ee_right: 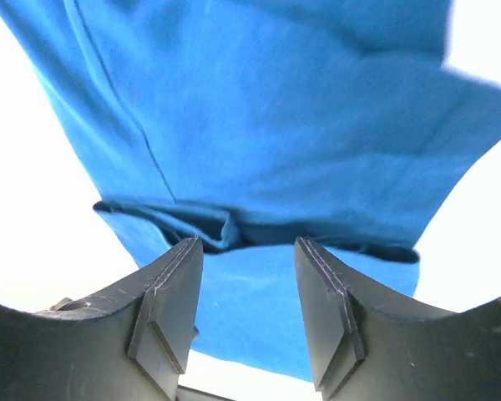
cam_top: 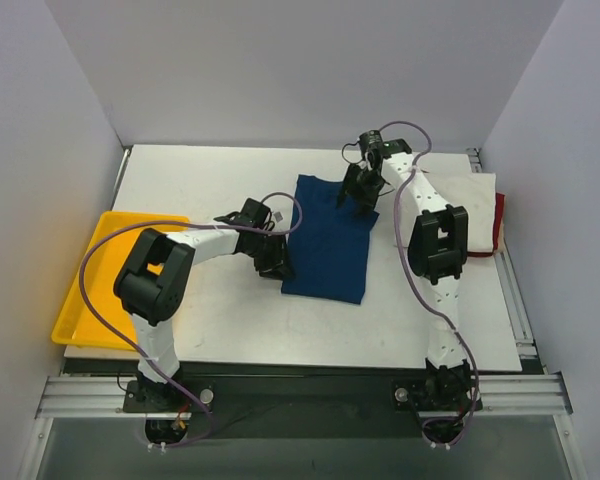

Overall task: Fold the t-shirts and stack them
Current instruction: Fold the folded rectangular tshirt in 1/3 of the way, then grab one side of the 2/3 rectangular tshirt with both arms

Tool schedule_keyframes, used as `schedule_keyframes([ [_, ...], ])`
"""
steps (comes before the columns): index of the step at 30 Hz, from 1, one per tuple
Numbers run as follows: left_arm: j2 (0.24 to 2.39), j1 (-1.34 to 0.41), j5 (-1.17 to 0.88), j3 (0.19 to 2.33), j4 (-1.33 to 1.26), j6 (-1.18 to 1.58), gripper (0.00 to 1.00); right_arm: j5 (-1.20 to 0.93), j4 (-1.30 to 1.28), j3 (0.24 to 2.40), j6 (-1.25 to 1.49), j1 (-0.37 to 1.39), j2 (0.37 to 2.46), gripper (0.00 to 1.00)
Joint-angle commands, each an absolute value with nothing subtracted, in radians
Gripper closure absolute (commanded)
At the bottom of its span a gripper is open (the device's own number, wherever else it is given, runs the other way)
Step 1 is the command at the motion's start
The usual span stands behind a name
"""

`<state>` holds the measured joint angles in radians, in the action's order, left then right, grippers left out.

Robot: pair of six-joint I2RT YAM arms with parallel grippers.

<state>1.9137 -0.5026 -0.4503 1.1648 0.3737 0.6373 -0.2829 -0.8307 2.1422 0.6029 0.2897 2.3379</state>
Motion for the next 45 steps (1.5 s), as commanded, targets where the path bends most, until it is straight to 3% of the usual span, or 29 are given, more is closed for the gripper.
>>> schedule_keyframes([
  [1, 1.895, -0.511, -0.414, 1.157, 0.425, 0.588, 0.53, -0.276, -0.862, 2.154, 0.634, 0.285, 2.307, 0.52],
  [8, 1.839, -0.511, -0.405, 1.131, 0.423, 0.580, 0.46, -0.291, -0.796, 1.889, 0.597, 0.285, 2.114, 0.52],
  [16, 1.727, -0.508, -0.436, 1.034, 0.348, 0.581, 0.43, -0.288, -0.647, 1.388, 0.630, 0.327, 1.797, 0.52],
  [26, 1.638, -0.511, -0.459, 0.922, 0.272, 0.604, 0.42, -0.268, -0.506, 0.974, 0.712, 0.373, 1.600, 0.52],
  [37, 1.594, -0.509, -0.440, 0.902, 0.276, 0.612, 0.42, -0.281, -0.445, 0.925, 0.699, 0.391, 1.646, 0.54],
  [45, 1.623, -0.509, -0.417, 0.933, 0.293, 0.620, 0.43, -0.284, -0.462, 0.916, 0.693, 0.393, 1.701, 0.66],
])
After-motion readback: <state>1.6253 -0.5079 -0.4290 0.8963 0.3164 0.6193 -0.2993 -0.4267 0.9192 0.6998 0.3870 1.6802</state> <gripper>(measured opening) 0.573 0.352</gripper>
